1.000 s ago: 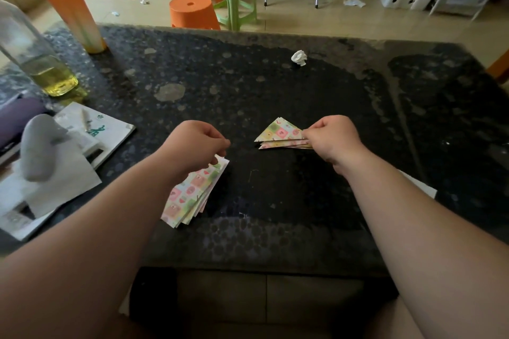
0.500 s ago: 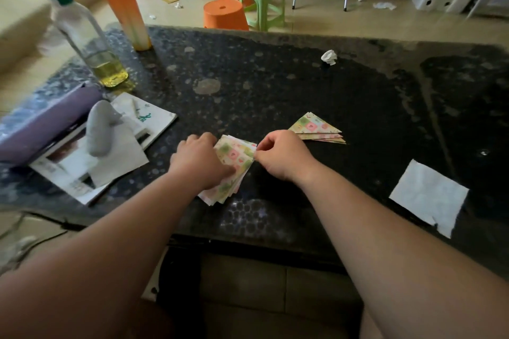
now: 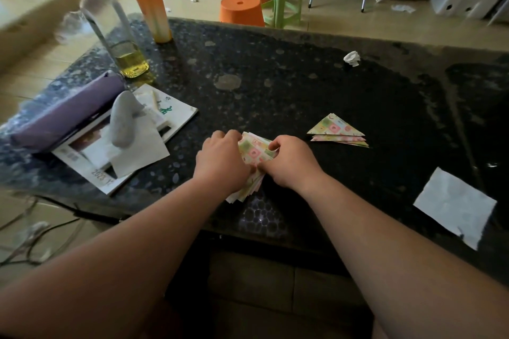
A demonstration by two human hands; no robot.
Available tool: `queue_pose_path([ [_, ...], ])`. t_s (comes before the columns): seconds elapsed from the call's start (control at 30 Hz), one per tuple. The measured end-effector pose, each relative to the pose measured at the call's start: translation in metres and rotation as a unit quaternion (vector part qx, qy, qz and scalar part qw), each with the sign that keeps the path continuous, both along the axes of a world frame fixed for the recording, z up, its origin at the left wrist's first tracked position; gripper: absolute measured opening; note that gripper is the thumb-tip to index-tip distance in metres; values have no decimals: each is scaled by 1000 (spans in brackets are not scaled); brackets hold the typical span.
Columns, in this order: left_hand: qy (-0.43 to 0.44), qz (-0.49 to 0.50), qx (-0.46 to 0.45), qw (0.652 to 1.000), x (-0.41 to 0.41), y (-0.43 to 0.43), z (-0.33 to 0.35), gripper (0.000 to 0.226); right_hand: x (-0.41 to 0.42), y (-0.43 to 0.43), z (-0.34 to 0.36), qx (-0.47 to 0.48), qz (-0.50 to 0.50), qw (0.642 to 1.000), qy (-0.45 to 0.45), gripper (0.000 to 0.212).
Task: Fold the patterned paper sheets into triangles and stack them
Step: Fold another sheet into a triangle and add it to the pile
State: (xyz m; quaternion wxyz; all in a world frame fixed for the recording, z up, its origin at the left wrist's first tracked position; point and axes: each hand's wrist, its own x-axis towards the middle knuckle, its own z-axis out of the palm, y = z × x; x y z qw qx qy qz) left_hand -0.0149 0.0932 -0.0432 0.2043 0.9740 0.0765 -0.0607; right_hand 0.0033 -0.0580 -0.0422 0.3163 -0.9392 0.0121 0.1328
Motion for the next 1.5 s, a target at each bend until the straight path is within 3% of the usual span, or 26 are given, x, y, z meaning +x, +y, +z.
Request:
queue_pose_path([
  [0.53,2,-17,26,1000,-5,-4,0,69,2,2,-4,37,-16,999,3,23],
  [0.7,3,-35,32,999,-9,-10,1,86,6,-4,2,157,-98,981,57,12],
  [0.8,6,-39,37,999,-9,-12,2,84,6,-8,9,227,-147,956,112,8],
  [0.9,12,-32,8,999,-8,-12,4,77,7,-11,10,211,-146,960,110,7],
  [1.13,37,-34,-8,999,-2,-7,7,85,9,-13,8,191,-130,967,105,10],
  [1.23,46,-29,-29,998,0,-5,8,75,9,-14,9,195,-135,965,109,10],
  [1.4,34,-31,-60,997,4,3,11,29,11,-15,5,194,-146,964,110,10],
  [1.5,-1,-42,-54,998,3,3,11,25,11,-15,3,179,-143,971,64,12],
])
